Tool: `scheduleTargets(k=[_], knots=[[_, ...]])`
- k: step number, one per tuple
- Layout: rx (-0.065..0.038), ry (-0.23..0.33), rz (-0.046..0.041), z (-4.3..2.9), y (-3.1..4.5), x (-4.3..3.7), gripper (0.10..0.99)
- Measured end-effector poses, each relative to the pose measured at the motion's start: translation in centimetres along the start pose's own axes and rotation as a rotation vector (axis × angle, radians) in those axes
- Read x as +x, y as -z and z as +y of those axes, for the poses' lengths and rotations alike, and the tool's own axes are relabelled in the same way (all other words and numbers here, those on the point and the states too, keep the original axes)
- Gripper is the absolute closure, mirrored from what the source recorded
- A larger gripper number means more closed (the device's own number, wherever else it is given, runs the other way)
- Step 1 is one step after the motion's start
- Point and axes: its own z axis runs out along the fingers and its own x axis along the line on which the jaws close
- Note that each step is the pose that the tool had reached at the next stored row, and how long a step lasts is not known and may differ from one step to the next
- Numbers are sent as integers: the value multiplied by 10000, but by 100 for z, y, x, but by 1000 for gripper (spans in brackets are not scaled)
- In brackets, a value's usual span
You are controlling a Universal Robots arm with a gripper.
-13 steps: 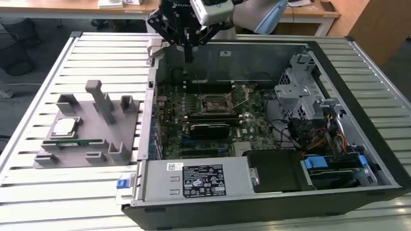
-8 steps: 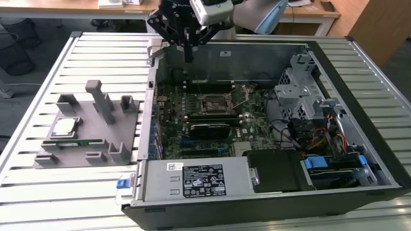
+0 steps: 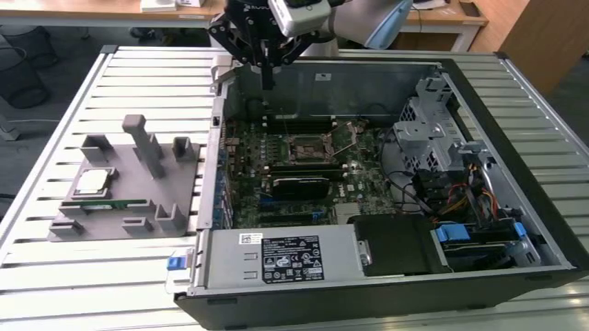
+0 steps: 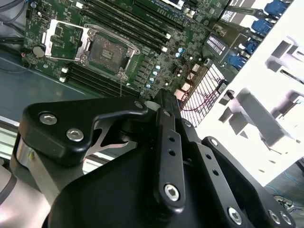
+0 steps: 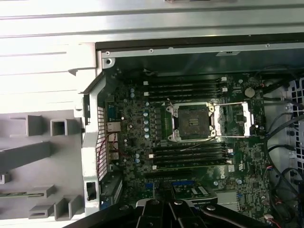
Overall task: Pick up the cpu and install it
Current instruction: 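Reach for the cpu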
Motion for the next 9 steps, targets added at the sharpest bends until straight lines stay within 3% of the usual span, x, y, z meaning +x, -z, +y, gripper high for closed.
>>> scheduleTargets(k=[9], knots=[[0, 0, 0, -3, 0, 34, 980]])
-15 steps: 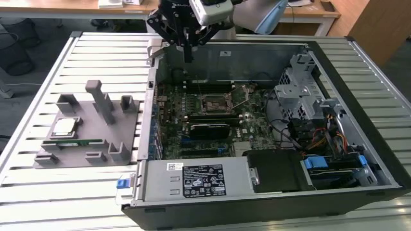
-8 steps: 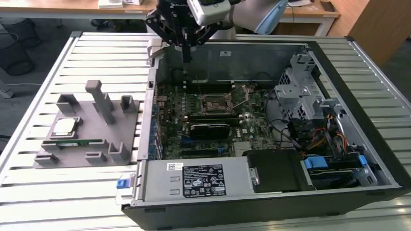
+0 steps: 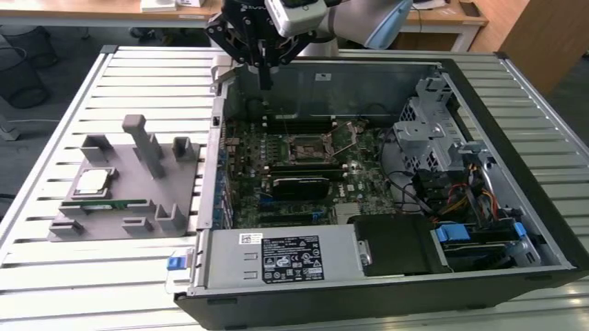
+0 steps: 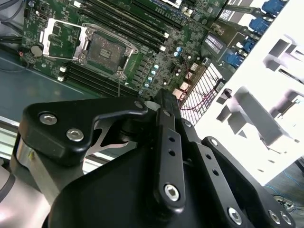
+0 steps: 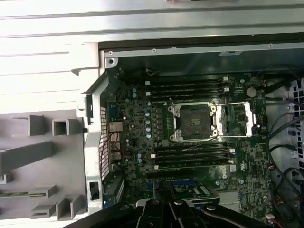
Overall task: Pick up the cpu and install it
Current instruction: 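Reach for the cpu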
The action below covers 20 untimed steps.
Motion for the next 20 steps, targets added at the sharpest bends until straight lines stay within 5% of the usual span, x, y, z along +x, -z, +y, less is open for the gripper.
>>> scheduleTargets(k=[20], knots=[[1, 0, 0, -9, 0, 113, 980]])
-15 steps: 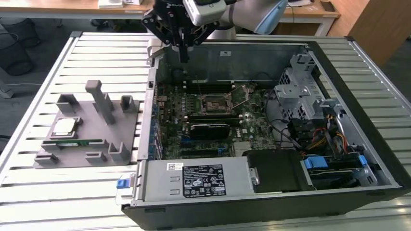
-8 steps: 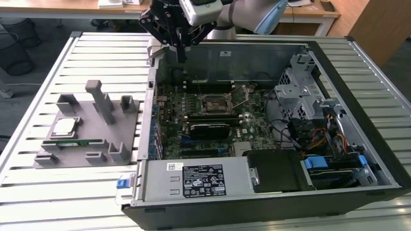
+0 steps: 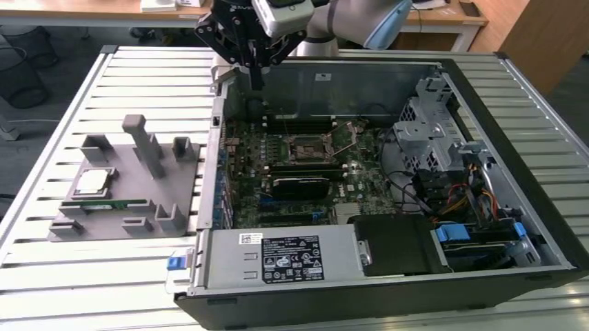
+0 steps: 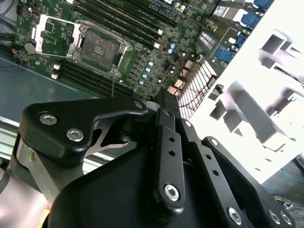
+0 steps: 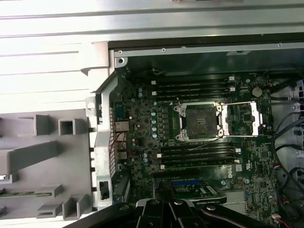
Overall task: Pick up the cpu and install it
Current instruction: 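Reach for the cpu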
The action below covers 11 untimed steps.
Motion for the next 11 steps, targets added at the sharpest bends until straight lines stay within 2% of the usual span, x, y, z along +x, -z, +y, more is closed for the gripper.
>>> scheduleTargets(k=[11], knots=[[-1, 0, 0, -6, -1, 74, 980]])
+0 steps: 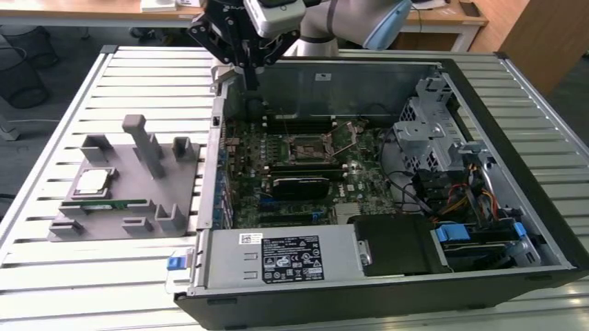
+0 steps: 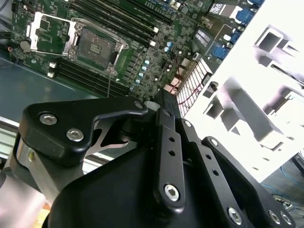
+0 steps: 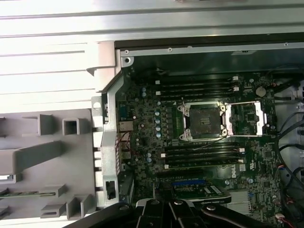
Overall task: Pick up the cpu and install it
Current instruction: 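Reach for the cpu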
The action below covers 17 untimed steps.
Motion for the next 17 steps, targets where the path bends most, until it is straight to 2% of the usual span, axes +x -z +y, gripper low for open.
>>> scheduleTargets(k=[17], knots=[[0, 0, 0, -9, -2, 113, 980]])
